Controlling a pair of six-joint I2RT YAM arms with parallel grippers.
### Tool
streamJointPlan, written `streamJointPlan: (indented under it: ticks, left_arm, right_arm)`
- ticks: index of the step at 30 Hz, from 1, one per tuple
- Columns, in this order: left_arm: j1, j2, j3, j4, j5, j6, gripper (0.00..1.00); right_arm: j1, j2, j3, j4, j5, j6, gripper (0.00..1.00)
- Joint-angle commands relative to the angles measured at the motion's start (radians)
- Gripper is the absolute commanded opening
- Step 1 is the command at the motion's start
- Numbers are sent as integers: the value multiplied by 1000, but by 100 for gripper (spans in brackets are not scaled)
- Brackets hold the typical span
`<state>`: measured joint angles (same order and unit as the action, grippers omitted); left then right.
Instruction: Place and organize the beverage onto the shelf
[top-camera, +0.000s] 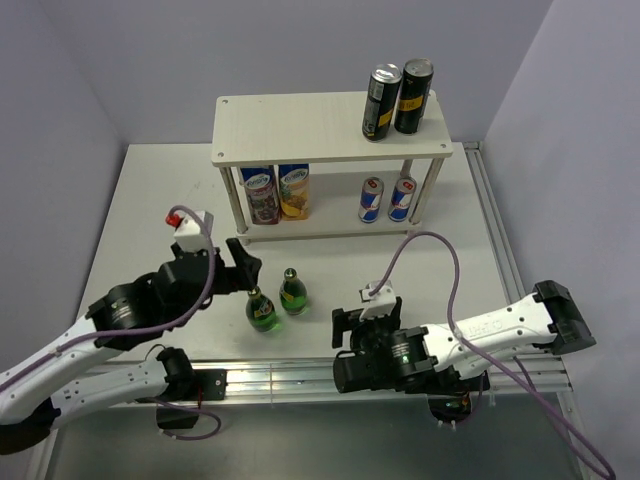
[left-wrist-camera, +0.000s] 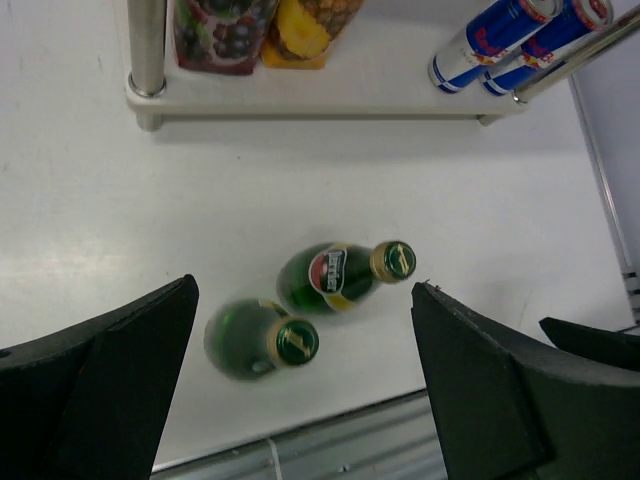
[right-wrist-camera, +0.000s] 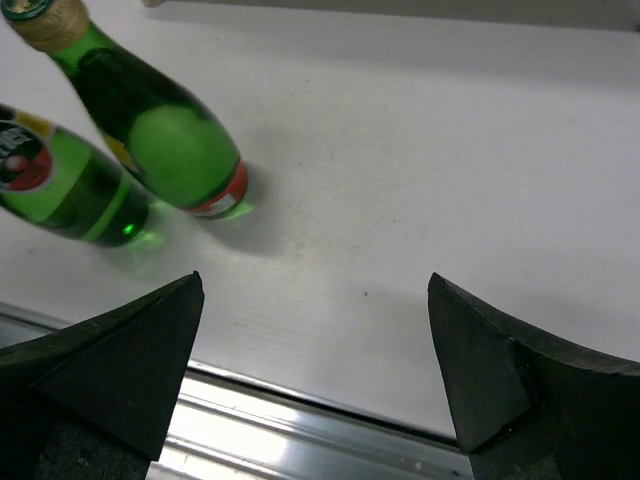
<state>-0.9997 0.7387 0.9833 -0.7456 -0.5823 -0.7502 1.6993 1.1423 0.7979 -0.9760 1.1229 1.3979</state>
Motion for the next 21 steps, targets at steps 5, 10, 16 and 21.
streamJointPlan:
  ticks: [5, 10, 16, 21]
  left_arm:
    - [-139, -93, -34, -244, -99, -303, 93]
    - [-227, -58, -77, -265, -100, -405, 92]
    - [-396, 101, -118, -250, -217, -563, 93]
    - [-530, 227, -120, -279, -309, -687, 95]
  right_arm:
    - [57, -327, -251, 621, -84, -488, 100]
    - [54, -487, -348, 691, -106, -545, 100]
    - [17, -403, -302, 683, -141, -593, 100]
    - [-56, -348, -318, 772, -262, -651, 100]
